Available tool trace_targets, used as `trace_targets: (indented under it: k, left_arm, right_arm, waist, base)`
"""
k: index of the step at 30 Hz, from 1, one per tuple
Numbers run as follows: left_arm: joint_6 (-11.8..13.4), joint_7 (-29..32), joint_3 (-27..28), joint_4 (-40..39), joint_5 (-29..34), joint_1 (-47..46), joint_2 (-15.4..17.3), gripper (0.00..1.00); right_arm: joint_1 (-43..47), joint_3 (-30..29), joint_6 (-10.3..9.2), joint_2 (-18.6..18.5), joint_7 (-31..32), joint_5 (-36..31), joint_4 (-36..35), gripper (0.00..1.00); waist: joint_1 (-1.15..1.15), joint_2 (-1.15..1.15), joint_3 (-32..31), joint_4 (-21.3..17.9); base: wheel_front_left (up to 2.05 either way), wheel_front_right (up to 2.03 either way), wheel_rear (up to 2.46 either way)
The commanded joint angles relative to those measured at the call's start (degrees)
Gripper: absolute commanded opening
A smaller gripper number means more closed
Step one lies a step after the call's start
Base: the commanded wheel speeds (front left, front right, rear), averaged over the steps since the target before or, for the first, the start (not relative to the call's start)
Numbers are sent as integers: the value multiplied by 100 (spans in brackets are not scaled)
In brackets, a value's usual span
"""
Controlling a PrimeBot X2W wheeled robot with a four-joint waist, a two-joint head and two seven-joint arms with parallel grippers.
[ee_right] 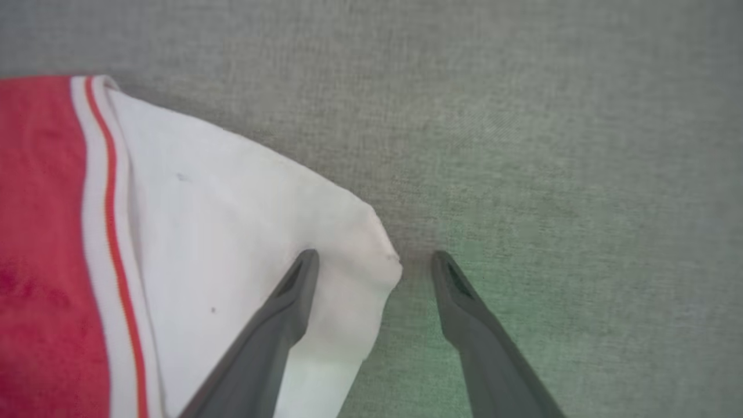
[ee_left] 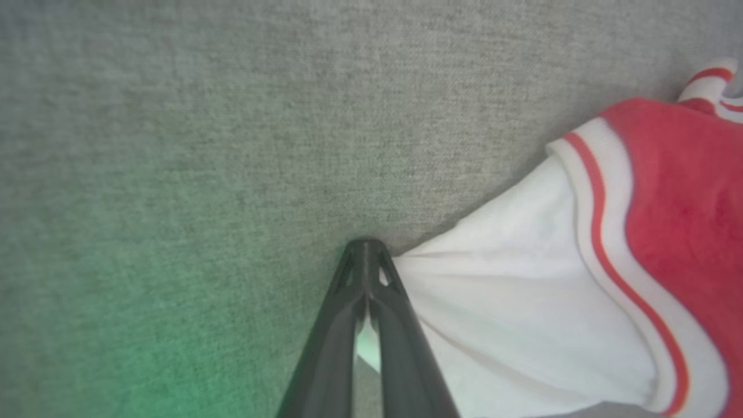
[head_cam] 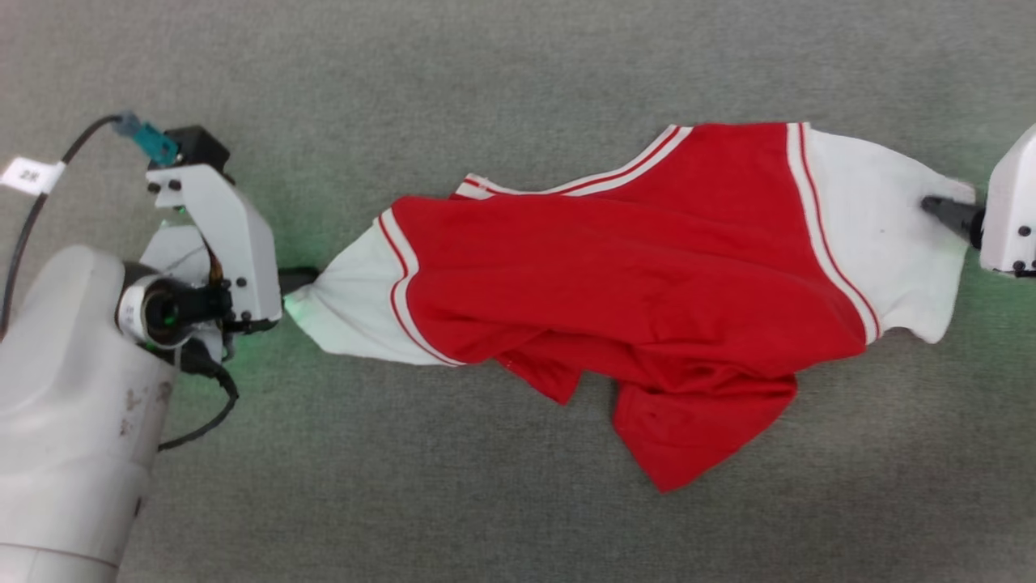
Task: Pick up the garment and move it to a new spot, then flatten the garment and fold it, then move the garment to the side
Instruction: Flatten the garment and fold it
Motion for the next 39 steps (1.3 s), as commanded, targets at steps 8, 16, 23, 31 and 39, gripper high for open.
trace_targets:
  k: [8, 16, 23, 31, 39]
  left_arm:
    - [-18, -48, -283, 307, 25, 86, -478, 0]
    - [7, 90, -255, 279, 79, -391, -333, 0]
    - [60, 173, -242, 106, 202, -883, -98, 0]
    - [18, -84, -284, -23, 455, -1460, 6, 0]
    - [-94, -555, -353, 138, 749, -2264, -25, 0]
  right_arm:
    - [-313, 180, -4, 96, 338, 40, 728, 0]
    - [-798, 254, -4, 130, 119, 311, 794, 0]
    - [-1158, 404, -4, 145, -378, 303, 666, 0]
    - [-1694, 582, -4, 234, -1274, 133, 593, 0]
    - [-2390, 866, -4, 397, -2451, -153, 850, 0]
  waist:
    - [0, 0, 121, 93]
    - [0, 0, -83, 65]
    - [0, 0, -473, 23]
    - [0, 0, -901, -23]
    - [0, 0, -1316, -39]
  base:
    - [0, 0, 0]
    - [0, 0, 0]
    - [0, 0, 0]
    - [0, 0, 0]
    - [0, 0, 0]
